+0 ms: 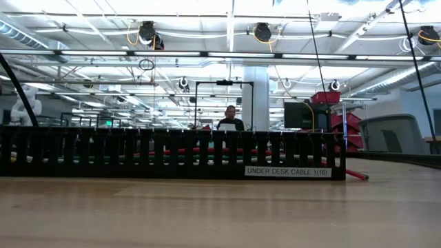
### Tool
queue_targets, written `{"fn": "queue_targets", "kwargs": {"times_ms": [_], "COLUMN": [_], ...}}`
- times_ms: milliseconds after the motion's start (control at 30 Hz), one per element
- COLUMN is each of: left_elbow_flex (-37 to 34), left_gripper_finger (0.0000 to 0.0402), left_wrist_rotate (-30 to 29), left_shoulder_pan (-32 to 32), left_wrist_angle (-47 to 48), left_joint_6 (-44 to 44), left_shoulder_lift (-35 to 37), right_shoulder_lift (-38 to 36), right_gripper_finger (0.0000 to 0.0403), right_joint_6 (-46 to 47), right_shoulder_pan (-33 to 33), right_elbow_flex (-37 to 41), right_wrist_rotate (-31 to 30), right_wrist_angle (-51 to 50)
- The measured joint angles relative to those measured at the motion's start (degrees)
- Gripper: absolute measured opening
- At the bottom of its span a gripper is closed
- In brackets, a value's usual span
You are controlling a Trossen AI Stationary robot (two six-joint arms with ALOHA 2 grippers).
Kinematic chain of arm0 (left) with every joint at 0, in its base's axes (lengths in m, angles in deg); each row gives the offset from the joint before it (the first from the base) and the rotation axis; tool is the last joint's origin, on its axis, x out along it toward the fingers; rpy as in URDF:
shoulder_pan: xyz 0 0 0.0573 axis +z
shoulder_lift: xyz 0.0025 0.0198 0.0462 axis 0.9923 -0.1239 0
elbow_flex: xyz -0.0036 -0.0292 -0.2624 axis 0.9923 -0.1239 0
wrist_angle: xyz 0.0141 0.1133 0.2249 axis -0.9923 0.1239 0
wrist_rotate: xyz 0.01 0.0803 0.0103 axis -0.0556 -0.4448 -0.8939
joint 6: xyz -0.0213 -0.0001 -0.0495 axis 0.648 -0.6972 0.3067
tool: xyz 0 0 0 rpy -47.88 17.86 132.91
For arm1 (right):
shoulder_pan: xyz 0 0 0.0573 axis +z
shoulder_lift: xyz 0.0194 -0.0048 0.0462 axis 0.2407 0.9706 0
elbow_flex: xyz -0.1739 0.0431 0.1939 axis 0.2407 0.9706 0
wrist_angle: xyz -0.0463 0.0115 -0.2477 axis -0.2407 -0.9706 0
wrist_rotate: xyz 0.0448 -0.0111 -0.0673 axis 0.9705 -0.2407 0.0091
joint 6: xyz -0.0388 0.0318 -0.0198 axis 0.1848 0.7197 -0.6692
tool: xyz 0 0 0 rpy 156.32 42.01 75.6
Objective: Ziptie cables
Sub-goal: Close the black cable duct
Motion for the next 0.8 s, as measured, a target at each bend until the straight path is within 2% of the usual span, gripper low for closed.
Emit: {"fn": "queue_targets", "kwargs": {"times_ms": [400,800], "left_elbow_flex": [0.0,0.0], "left_gripper_finger": [0.0114,0.0114], "left_wrist_rotate": [-4.0,-4.3], "left_shoulder_pan": [0.0,0.0], "left_wrist_angle": [0.9,0.6], "left_joint_6": [-0.5,-2.1], "left_shoulder_lift": [2.1,0.7], "right_shoulder_lift": [-0.4,0.5], "right_gripper_finger": [0.0001,0.0001], "right_joint_6": [-2.0,-2.6], "right_shoulder_pan": [-0.3,-0.3], "right_elbow_flex": [0.0,0.0], "right_wrist_rotate": [-0.9,-2.3], "right_wrist_angle": [5.5,8.5]}}
